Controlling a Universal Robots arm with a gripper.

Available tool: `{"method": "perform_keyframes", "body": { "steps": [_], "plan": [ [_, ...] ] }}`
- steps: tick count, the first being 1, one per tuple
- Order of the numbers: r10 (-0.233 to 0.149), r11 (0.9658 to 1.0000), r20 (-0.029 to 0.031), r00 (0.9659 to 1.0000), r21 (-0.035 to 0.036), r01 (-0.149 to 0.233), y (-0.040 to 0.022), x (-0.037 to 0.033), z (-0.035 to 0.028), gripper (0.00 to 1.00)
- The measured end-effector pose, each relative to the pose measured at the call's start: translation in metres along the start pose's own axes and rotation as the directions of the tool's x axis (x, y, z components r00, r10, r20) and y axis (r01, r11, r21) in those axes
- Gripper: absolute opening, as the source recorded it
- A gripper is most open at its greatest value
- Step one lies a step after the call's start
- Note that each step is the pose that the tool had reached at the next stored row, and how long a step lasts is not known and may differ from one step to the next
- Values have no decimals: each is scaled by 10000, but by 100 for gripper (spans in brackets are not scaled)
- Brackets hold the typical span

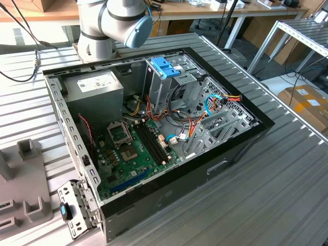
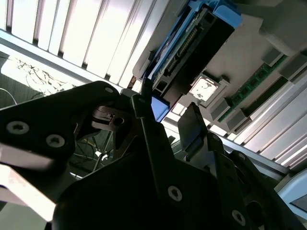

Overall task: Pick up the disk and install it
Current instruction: 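Pick up the disk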

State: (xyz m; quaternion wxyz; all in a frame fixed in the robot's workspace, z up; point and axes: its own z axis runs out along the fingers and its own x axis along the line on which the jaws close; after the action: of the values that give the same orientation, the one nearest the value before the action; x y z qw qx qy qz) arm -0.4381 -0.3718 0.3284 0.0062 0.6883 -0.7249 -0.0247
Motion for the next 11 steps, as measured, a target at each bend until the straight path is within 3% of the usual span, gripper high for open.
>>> {"method": "perform_keyframes", "body": {
  "steps": [11],
  "plan": [
    [0, 10000, 0, 10000, 0, 0, -1, 1, 17, 49]
  ]
}}
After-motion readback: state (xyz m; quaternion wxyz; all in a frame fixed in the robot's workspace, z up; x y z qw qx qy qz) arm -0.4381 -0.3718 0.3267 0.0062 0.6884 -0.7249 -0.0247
